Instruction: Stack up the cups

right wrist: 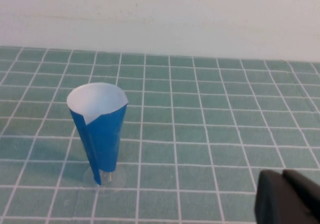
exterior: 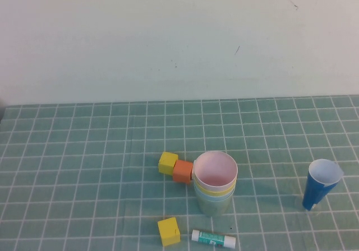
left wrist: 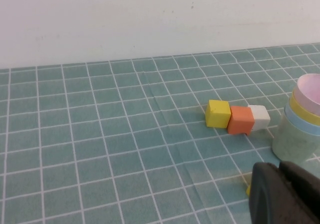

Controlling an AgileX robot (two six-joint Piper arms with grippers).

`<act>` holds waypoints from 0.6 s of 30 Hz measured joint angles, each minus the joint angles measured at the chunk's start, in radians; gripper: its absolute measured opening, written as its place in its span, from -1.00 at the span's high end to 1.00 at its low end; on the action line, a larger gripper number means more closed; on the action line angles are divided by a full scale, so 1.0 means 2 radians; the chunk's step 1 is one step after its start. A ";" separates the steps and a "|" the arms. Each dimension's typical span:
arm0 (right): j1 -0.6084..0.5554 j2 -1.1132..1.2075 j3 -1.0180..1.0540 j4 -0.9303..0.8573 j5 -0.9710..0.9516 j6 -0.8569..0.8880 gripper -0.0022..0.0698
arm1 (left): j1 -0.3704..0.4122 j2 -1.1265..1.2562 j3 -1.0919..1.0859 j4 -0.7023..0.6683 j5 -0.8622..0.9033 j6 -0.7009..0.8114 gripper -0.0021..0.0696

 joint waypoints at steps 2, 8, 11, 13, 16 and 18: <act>0.000 0.000 -0.001 0.003 0.001 0.000 0.95 | 0.000 0.000 0.000 0.000 0.000 0.000 0.94; 0.000 0.000 -0.001 0.004 0.002 0.001 0.95 | 0.000 0.000 0.000 0.000 0.000 0.000 0.94; 0.000 0.000 -0.001 0.004 0.002 0.001 0.95 | 0.000 0.000 0.000 0.000 0.000 0.000 0.94; 0.000 0.000 -0.001 0.004 0.002 0.001 0.95 | 0.000 0.000 0.000 0.000 0.000 0.000 0.94; 0.000 0.000 -0.001 0.004 0.003 0.001 0.95 | 0.000 0.000 0.000 0.000 0.000 0.000 0.94; 0.000 0.000 -0.001 0.004 0.003 0.001 0.95 | 0.000 0.000 0.002 0.000 -0.003 0.000 0.94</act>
